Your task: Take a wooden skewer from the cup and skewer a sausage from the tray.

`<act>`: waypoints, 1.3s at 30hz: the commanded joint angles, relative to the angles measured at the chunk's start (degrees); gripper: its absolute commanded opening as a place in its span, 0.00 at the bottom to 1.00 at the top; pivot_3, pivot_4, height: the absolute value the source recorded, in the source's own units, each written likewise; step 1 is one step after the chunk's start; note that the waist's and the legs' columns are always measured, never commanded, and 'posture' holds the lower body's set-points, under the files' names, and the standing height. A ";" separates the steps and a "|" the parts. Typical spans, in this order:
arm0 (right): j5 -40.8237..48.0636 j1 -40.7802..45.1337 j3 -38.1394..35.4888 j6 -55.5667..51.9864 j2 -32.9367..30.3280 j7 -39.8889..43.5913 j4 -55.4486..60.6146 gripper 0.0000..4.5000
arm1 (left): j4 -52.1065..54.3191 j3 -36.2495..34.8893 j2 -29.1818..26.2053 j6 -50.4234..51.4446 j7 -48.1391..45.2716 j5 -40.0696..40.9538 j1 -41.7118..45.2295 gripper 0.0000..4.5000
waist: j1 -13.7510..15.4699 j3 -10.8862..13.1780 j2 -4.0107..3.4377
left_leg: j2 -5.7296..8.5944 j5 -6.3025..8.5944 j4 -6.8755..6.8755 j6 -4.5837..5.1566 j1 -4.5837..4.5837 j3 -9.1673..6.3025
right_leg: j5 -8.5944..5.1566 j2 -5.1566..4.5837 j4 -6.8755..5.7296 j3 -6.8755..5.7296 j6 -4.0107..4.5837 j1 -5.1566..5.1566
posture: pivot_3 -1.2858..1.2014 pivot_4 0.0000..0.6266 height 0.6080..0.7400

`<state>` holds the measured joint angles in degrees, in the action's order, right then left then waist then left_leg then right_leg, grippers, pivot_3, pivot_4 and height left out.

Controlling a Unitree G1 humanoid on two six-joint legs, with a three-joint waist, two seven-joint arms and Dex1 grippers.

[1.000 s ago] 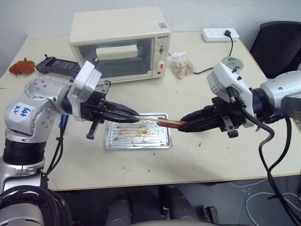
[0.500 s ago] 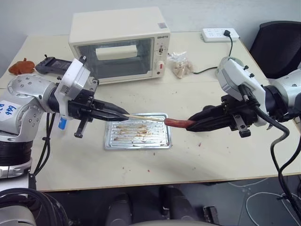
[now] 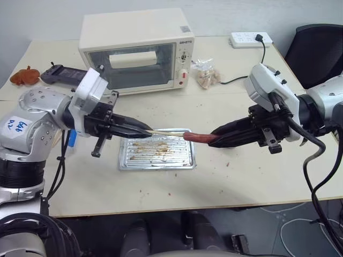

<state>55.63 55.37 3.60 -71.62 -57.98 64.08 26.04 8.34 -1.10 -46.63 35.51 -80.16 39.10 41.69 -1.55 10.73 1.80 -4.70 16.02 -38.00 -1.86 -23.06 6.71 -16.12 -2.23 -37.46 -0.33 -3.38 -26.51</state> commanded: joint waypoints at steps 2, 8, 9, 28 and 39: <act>2.63 2.76 -1.38 0.22 1.70 0.24 1.10 0.08 | 1.14 1.89 2.41 -1.24 1.48 -1.16 2.00 0.00 | -0.03 0.00 0.00 | 0.00 0.00 0.00 0.00 -0.01 0.00 | 0.00 0.00 0.00 0.00 0.00 0.00 | 0.52 0.24 1.00; 2.13 3.11 -0.75 0.10 3.15 -0.13 1.15 0.08 | 1.12 3.72 6.52 -2.33 2.67 -2.78 3.05 0.00 | -0.02 0.00 0.00 | 0.00 0.00 -0.02 0.00 -0.01 0.01 | 0.01 0.00 -0.01 0.01 -0.01 0.00 | 0.52 0.24 1.00; 2.04 3.13 -0.69 0.11 3.35 -0.28 1.11 0.08 | 1.11 3.78 6.93 -2.47 2.75 -3.11 2.99 0.00 | -0.02 0.00 0.00 | 0.00 0.00 -0.02 0.01 -0.01 0.01 | 0.01 0.00 -0.01 0.02 -0.01 0.00 | 0.52 0.24 1.00; -3.50 3.54 -1.26 5.02 0.96 0.51 -2.73 0.59 | 6.63 -6.49 -0.32 -1.06 9.97 -2.72 -9.56 0.00 | -0.15 0.00 0.00 | 0.00 0.04 -0.02 0.07 0.05 -0.03 | 0.01 0.05 -0.04 0.16 -0.02 -0.02 | 0.52 0.24 1.00; -2.60 4.71 -3.19 6.07 4.02 -1.48 -6.01 0.85 | 18.95 -35.57 1.29 7.12 34.61 -1.76 -33.03 0.00 | -0.25 0.00 0.00 | -0.03 0.10 0.00 0.11 0.07 0.01 | 0.01 0.03 0.01 0.62 -0.01 -0.05 | 0.52 0.24 1.00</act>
<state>52.40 59.49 2.71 -66.62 -54.35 62.96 19.58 25.05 -31.65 -46.19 42.20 -50.17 38.11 10.35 -1.80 10.73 1.80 -4.72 16.12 -37.99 -1.76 -22.98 6.74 -16.11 -2.22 -37.46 0.30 -3.39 -26.55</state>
